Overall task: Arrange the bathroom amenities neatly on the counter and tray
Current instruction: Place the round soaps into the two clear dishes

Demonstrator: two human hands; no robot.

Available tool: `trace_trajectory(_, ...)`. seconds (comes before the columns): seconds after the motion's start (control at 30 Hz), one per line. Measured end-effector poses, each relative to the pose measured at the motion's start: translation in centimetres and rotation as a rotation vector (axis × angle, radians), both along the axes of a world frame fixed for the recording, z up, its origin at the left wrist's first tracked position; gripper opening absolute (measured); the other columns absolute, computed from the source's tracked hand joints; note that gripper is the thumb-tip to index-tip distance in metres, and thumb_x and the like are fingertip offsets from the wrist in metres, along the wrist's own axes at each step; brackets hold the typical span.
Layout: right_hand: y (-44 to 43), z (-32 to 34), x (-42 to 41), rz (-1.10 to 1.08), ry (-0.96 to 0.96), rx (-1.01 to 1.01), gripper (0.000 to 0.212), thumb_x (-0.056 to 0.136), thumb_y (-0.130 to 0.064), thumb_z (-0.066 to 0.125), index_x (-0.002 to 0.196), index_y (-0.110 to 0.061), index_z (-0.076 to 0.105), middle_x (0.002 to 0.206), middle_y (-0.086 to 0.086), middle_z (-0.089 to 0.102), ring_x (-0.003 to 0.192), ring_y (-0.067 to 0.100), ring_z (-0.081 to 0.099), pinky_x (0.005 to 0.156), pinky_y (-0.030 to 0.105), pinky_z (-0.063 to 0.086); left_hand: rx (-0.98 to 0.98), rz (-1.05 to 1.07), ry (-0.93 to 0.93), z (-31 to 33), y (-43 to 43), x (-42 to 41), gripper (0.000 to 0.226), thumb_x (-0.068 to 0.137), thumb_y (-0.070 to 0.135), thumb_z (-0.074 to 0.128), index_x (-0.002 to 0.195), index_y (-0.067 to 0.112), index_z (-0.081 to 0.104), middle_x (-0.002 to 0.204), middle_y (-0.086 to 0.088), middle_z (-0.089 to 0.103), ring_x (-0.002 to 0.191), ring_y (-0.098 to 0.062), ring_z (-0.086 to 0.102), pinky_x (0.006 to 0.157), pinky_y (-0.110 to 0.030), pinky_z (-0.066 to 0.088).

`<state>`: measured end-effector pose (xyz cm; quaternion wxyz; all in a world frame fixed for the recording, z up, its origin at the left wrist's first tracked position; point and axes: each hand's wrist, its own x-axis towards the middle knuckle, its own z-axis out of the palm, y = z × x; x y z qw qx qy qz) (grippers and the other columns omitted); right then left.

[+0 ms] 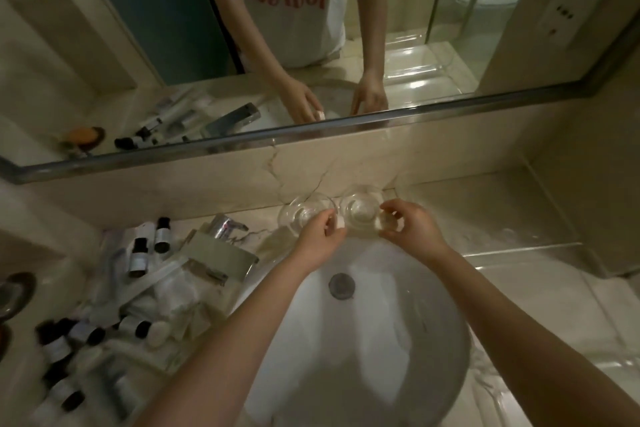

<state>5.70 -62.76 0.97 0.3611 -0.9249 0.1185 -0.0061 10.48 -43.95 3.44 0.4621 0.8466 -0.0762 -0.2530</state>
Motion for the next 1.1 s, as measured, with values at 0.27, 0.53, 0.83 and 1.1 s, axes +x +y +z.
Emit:
trace_trajectory(0.27,-2.1,-2.6,6.8,0.189,0.072,-0.297,0.049,0.072,-0.023,0.068,0.120,-0.019,0.058,0.114,0.007,0.067,0.107,0.030,0.055,0.087,0.041,0.049,0.233,-0.035,-0.249,-2.8,-1.9,4.4,0.051,0.075,0.020,0.074,0.122,0.012,0.055,0.119,-0.008,0.057,0.108,-0.024,0.056,0.091,-0.029,0.043)
trace_trajectory(0.53,-2.8,-3.0,7.6,0.345,0.147,-0.434,0.057,0.073,-0.033,0.069,0.128,-0.027,0.053,0.127,0.001,0.060,0.124,0.025,0.042,0.097,0.039,0.041,0.254,-0.006,-0.319,-3.8,-1.6,5.4,0.048,0.072,0.015,0.075,0.117,0.008,0.059,0.119,-0.011,0.058,0.109,-0.025,0.054,0.083,-0.018,0.032)
trace_trajectory(0.83,-2.0,-0.8,9.5,0.650,0.216,-0.738,0.045,0.085,-0.044,0.049,0.129,-0.033,0.052,0.139,-0.002,0.050,0.124,0.023,0.049,0.099,0.035,0.043,0.233,-0.020,-0.338,-3.5,-1.1,5.1,0.042,0.070,0.011,0.075,0.110,0.008,0.062,0.112,-0.012,0.059,0.102,-0.027,0.056,0.087,-0.027,0.040)
trace_trajectory(1.1,-1.7,-0.3,8.8,0.495,0.249,-0.907,0.071,0.078,-0.072,0.043,0.111,-0.013,0.063,0.117,0.009,0.063,0.112,0.027,0.052,0.099,0.036,0.033,0.233,-0.035,-0.348,-3.5,-0.4,4.8,0.039,0.069,0.014,0.075,0.106,0.010,0.062,0.106,-0.009,0.061,0.099,-0.023,0.054,0.081,-0.024,0.038)
